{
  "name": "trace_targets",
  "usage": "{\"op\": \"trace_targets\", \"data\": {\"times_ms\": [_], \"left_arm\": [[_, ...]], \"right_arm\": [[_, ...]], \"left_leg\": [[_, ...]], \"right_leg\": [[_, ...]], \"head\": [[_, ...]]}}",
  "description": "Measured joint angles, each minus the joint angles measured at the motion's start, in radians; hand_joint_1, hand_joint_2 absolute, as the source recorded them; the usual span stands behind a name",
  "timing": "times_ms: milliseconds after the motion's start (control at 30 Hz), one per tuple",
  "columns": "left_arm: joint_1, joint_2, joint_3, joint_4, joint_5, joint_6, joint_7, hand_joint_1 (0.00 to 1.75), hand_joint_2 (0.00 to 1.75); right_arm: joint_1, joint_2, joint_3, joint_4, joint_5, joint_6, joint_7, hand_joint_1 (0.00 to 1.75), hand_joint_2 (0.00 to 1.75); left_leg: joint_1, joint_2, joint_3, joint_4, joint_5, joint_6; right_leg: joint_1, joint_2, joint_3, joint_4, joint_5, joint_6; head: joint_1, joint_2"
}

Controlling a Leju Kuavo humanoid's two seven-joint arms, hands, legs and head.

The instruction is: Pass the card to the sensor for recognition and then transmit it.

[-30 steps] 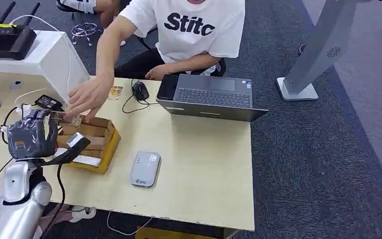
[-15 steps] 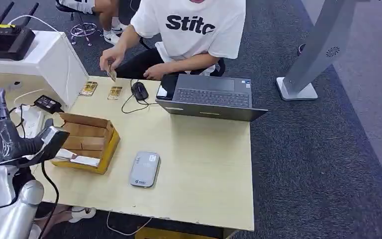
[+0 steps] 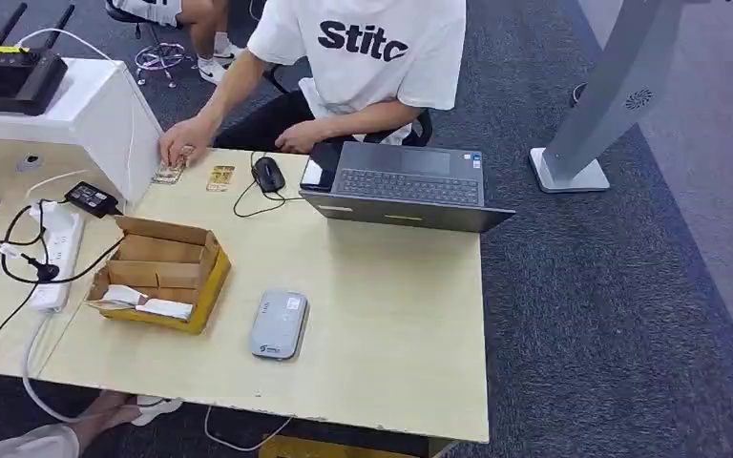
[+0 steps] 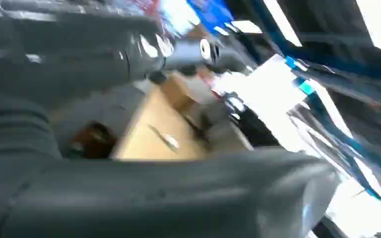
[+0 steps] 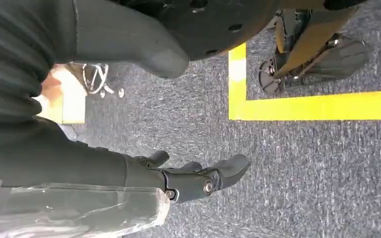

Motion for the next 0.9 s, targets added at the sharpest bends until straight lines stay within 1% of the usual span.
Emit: {"op": "trace_targets", "data": {"times_ms": [33, 67, 100, 167, 233, 300, 333, 400, 467, 500, 533, 567, 633, 700, 767, 900], "left_arm": [[-0.008, -0.022, 0.037, 0.054, -0.011, 0.003, 0.016, 0.00, 1.75], [-0.024, -0.041, 0.089, 0.137, -0.038, 0.012, 0.025, 0.00, 1.75], [-0.038, -0.055, 0.127, 0.208, -0.080, 0.034, 0.026, 0.00, 1.75], [-0.067, -0.065, 0.204, 0.374, -0.204, 0.107, 0.026, 0.00, 1.75], [-0.085, -0.072, 0.248, 0.468, -0.235, 0.129, 0.026, 0.00, 1.75], [-0.101, -0.076, 0.283, 0.544, -0.247, 0.135, 0.028, 0.00, 1.75], [-0.111, -0.076, 0.301, 0.579, -0.261, 0.133, 0.046, 0.00, 1.75], [-0.131, -0.071, 0.332, 0.664, -0.304, 0.137, 0.101, 0.00, 1.75], [-0.146, -0.066, 0.359, 0.736, -0.357, 0.155, 0.155, 0.00, 1.75], [-0.154, -0.060, 0.365, 0.797, -0.415, 0.174, 0.202, 0.00, 1.75], [-0.164, -0.045, 0.365, 0.861, -0.476, 0.188, 0.268, 0.00, 1.75], [-0.170, -0.037, 0.365, 0.916, -0.530, 0.187, 0.338, 0.00, 1.75], [-0.180, -0.031, 0.365, 0.981, -0.595, 0.164, 0.451, 0.00, 1.75], [-0.188, -0.026, 0.365, 1.048, -0.636, 0.110, 0.528, 0.00, 1.75], [-0.192, -0.026, 0.365, 1.086, -0.677, 0.079, 0.538, 0.00, 1.75], [-0.204, -0.023, 0.363, 1.136, -0.709, 0.065, 0.543, 0.00, 1.75]], "right_arm": [[0.000, 0.000, 0.000, 0.001, -0.001, 0.000, -0.001, 0.00, 1.75], [-0.001, 0.000, 0.000, 0.001, -0.003, 0.001, -0.002, 0.00, 1.75], [-0.001, 0.000, 0.000, 0.002, -0.003, 0.002, -0.005, 0.00, 1.75], [-0.001, 0.000, 0.000, 0.002, -0.006, 0.006, -0.011, 0.00, 1.75], [-0.001, 0.000, 0.000, 0.002, -0.007, 0.007, -0.014, 0.00, 1.75], [-0.001, 0.000, 0.000, 0.003, -0.008, 0.007, -0.015, 0.00, 1.75], [-0.001, 0.000, 0.000, 0.003, -0.007, 0.008, -0.016, 0.00, 1.75], [-0.002, 0.000, 0.001, 0.003, -0.005, 0.008, -0.012, 0.00, 1.75], [-0.003, 0.000, 0.003, 0.003, 0.002, 0.009, 0.002, 0.00, 1.75], [-0.004, 0.000, 0.006, 0.003, 0.011, 0.009, 0.017, 0.00, 1.75], [-0.005, 0.000, 0.013, 0.003, 0.022, 0.009, 0.034, 0.00, 1.75], [-0.007, 0.000, 0.023, 0.003, 0.034, 0.008, 0.049, 0.00, 1.75], [-0.009, 0.000, 0.044, 0.004, 0.069, -0.002, 0.085, 0.00, 1.75], [-0.014, 0.000, 0.078, 0.004, 0.112, -0.019, 0.133, 0.00, 1.75], [-0.015, 0.000, 0.110, 0.004, 0.142, -0.029, 0.171, 0.00, 1.75], [-0.018, 0.000, 0.159, 0.004, 0.164, -0.030, 0.198, 0.00, 1.75]], "left_leg": [[0.000, -0.001, 0.000, 0.000, 0.000, 0.000], [0.000, -0.002, 0.000, 0.000, 0.000, 0.000], [0.001, -0.003, 0.001, 0.000, 0.000, 0.000], [0.001, -0.002, 0.001, 0.000, 0.001, -0.001], [0.001, -0.003, 0.001, 0.000, 0.001, -0.001], [0.001, -0.003, 0.001, 0.000, 0.001, -0.001], [0.001, -0.003, 0.001, 0.000, 0.001, -0.001], [0.001, -0.003, 0.000, 0.000, 0.001, -0.001], [0.001, -0.003, 0.000, 0.000, 0.001, 0.000], [0.001, -0.003, 0.000, 0.000, 0.001, 0.000], [0.001, -0.004, 0.000, 0.000, 0.001, 0.000], [0.001, -0.003, 0.000, 0.000, 0.001, 0.000], [0.001, -0.003, 0.001, 0.000, 0.001, 0.000], [0.001, -0.003, 0.001, 0.001, 0.001, 0.000], [0.001, -0.004, 0.000, 0.001, 0.001, 0.000], [0.001, -0.004, 0.001, 0.001, 0.001, 0.000]], "right_leg": [[0.000, -0.001, 0.001, 0.000, 0.000, 0.000], [0.000, -0.002, 0.001, 0.000, 0.000, 0.000], [0.000, -0.003, 0.002, 0.000, 0.000, 0.000], [0.001, -0.003, 0.001, 0.000, 0.000, 0.000], [0.001, -0.003, 0.001, 0.000, 0.000, 0.000], [0.001, -0.003, 0.002, 0.000, 0.000, 0.000], [0.001, -0.003, 0.002, 0.000, 0.000, 0.000], [0.001, -0.003, 0.002, 0.000, 0.000, 0.000], [0.001, -0.003, 0.002, 0.000, 0.000, 0.000], [0.001, -0.003, 0.002, 0.000, 0.000, 0.000], [0.001, -0.004, 0.002, 0.000, 0.000, 0.000], [0.001, -0.003, 0.002, 0.000, 0.000, 0.000], [0.001, -0.003, 0.002, 0.000, 0.000, 0.000], [0.001, -0.003, 0.002, 0.000, 0.000, 0.000], [0.001, -0.004, 0.002, 0.000, 0.000, 0.000], [0.001, -0.004, 0.002, 0.000, 0.000, 0.000]], "head": [[-0.001, 0.000], [0.000, 0.000], [0.000, 0.000], [0.001, 0.000], [0.000, 0.000], [0.001, 0.000], [0.001, 0.000], [0.001, 0.000], [0.001, 0.000], [0.001, 0.000], [0.001, 0.000], [0.001, 0.000], [0.000, 0.000], [0.001, 0.000], [0.001, 0.000], [0.001, 0.000]]}}
